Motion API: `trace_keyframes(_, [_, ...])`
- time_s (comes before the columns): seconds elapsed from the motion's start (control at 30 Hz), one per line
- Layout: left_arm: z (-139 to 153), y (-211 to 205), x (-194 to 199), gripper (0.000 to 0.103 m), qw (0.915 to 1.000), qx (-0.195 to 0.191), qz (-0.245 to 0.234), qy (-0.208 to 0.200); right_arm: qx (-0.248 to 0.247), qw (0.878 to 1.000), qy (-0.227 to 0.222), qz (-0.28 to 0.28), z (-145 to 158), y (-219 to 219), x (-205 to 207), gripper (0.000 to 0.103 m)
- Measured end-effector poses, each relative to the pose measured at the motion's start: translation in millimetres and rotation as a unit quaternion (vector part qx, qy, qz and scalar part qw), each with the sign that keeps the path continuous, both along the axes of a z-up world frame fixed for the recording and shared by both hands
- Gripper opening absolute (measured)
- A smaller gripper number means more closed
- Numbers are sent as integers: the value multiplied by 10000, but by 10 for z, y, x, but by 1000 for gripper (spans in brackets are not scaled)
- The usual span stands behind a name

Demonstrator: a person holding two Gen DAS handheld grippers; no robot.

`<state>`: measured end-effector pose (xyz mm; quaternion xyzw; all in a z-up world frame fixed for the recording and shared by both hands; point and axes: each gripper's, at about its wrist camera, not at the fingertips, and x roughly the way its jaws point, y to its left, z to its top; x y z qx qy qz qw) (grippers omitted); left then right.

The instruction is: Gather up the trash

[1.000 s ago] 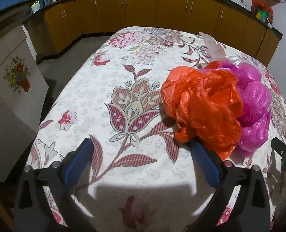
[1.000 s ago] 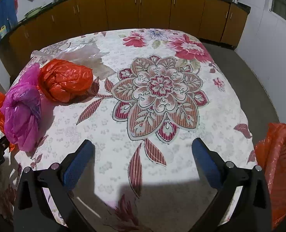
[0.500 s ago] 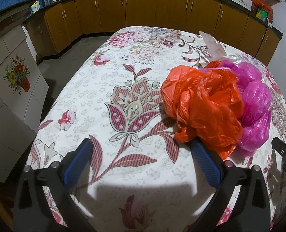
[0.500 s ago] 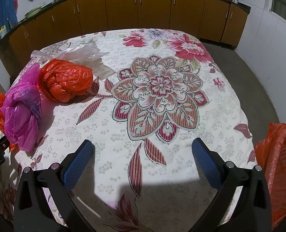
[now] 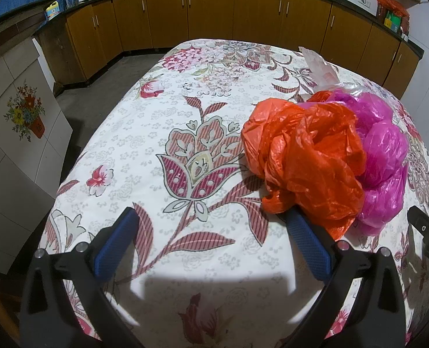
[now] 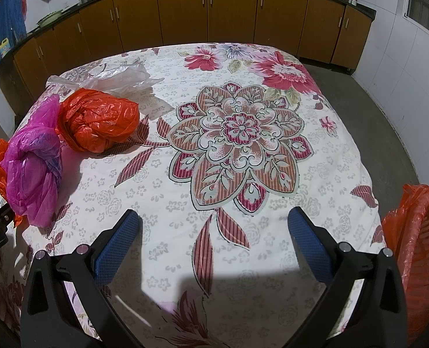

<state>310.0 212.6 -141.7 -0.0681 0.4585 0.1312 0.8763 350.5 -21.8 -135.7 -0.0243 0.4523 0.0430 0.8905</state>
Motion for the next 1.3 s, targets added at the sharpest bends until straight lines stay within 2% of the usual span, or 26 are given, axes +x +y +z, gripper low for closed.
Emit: trace_keyframes(1.3, [6,14,-79,99,10000,-67,-52,-41,-12,10000,-4,-3,-6,-1,-1,101])
